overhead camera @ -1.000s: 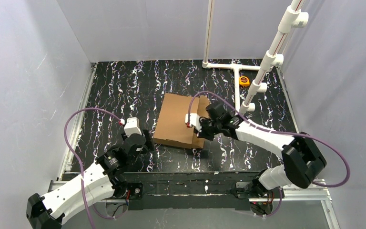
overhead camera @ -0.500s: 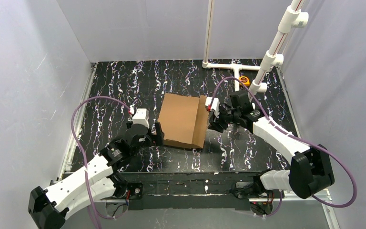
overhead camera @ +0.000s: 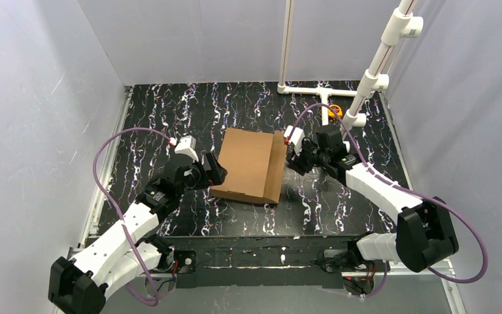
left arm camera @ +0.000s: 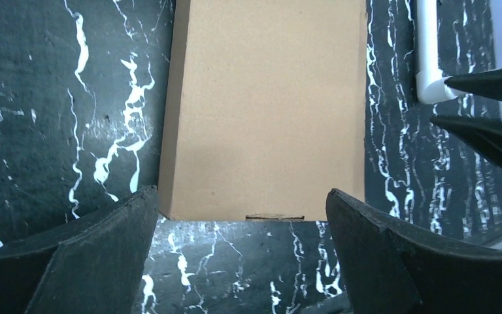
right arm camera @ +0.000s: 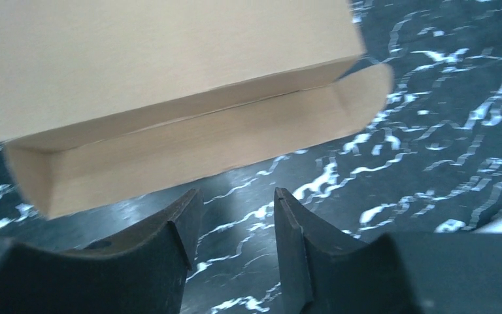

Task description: Fold the paper box

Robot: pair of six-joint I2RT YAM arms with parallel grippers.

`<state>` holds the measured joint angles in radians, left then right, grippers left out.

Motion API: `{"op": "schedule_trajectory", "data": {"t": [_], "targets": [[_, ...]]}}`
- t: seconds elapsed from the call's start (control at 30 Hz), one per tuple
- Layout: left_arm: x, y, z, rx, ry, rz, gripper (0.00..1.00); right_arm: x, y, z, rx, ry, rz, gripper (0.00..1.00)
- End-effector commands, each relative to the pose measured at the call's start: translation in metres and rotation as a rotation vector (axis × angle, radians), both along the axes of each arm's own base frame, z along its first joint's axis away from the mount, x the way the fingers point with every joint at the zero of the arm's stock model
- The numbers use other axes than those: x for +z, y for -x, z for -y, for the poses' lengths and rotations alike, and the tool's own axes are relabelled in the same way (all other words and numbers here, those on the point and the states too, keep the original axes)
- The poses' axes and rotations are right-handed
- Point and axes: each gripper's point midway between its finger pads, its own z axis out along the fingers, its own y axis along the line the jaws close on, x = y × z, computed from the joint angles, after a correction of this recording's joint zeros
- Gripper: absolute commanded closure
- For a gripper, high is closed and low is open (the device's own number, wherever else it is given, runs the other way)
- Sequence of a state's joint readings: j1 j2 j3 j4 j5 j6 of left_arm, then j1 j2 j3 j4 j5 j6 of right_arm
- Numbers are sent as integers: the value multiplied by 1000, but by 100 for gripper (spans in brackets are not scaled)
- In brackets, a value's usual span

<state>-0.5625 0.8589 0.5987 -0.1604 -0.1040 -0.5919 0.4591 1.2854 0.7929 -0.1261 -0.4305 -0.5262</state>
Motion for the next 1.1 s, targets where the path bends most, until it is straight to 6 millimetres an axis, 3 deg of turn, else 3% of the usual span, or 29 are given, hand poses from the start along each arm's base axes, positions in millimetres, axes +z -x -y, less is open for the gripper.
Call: {"op": "schedule_trajectory", "data": {"t": [0.0, 0.13, 0.23, 0.37, 0.53, 0.73, 0.9, 1.07], "targets": [[-5, 17, -3, 81, 133, -96, 2, 36, -56, 0, -151, -5, 217, 52], [-32, 42, -19, 204, 180, -227, 7, 46, -91, -11, -218, 51, 268, 74], [-49, 60, -31, 266, 171, -305, 22, 53, -118, -20, -288, 98, 330, 88], [-67, 75, -32, 254, 178, -359, 39, 53, -147, -27, -353, 128, 365, 94], [-85, 80, -16, 191, 232, -392, 46, 35, -171, -40, -352, 161, 341, 95], [-93, 75, 1, 117, 269, -395, 46, 9, -180, -61, -276, 168, 274, 97], [-106, 77, -9, 149, 203, -422, 46, -9, -173, -78, -176, 162, 201, 99], [-113, 74, -24, 230, 150, -414, 46, -26, -163, -80, -123, 187, 139, 99]]}}
